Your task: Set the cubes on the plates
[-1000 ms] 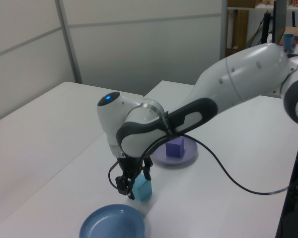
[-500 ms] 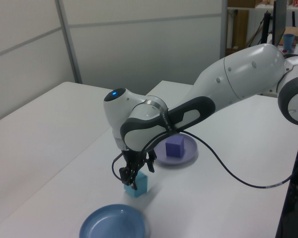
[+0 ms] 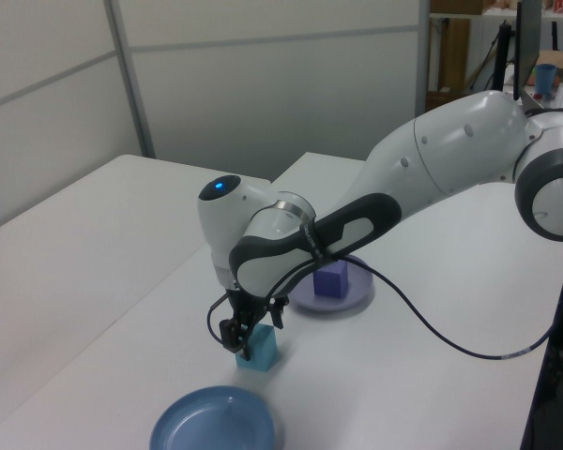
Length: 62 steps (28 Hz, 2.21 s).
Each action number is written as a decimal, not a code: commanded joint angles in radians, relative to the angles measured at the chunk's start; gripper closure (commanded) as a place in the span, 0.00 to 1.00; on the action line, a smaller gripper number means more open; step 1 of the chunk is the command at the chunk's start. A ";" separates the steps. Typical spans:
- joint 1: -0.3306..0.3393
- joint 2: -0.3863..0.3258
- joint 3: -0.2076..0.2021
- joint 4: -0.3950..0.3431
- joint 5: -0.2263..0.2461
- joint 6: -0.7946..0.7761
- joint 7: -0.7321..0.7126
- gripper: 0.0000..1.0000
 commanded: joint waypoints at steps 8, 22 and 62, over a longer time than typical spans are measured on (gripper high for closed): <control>0.008 -0.016 0.002 0.012 -0.022 0.062 0.043 0.71; 0.097 -0.070 0.053 0.012 0.011 -0.041 0.072 0.71; -0.102 -0.435 0.039 0.021 0.123 -0.420 -0.201 0.00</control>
